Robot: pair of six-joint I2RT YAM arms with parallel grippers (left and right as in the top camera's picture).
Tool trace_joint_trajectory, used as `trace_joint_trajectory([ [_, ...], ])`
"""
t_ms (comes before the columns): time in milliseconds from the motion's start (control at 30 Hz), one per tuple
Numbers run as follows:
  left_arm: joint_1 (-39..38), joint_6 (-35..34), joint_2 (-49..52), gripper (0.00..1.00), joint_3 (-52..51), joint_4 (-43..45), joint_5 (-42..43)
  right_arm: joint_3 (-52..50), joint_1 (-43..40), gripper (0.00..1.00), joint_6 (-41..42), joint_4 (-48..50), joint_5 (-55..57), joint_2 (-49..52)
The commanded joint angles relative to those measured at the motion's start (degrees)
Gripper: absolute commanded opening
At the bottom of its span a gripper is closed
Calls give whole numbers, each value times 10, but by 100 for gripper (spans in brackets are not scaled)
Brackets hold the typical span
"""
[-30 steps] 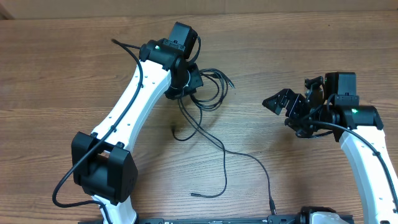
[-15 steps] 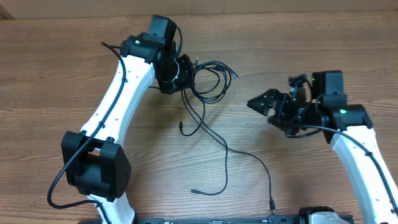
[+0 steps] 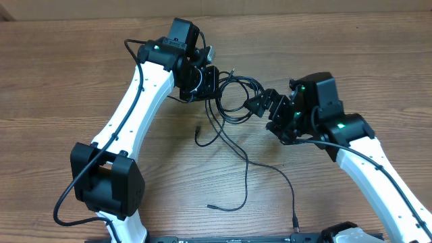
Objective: Untangle cables
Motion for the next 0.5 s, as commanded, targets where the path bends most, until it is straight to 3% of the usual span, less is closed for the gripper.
trace_joint_trajectory([
  [0, -1, 49, -8, 4, 12, 7, 68, 0, 17, 100, 69, 19, 47, 21],
  [133, -1, 61, -8, 4, 12, 17, 116, 0, 35, 100, 69, 63, 45, 50],
  [200, -1, 63, -8, 4, 12, 16, 116, 0, 37, 93, 69, 80, 45, 61],
  [267, -1, 70, -8, 4, 12, 13, 116, 0, 37, 70, 69, 98, 46, 69],
  [333, -1, 71, -8, 4, 12, 12, 115, 0, 36, 33, 69, 109, 48, 71],
  [400, 1, 71, -8, 4, 12, 12, 109, 0, 33, 4, 66, 110, 52, 71],
  [467, 6, 70, -8, 4, 12, 12, 95, 0, 29, 4, 61, 103, 52, 71],
])
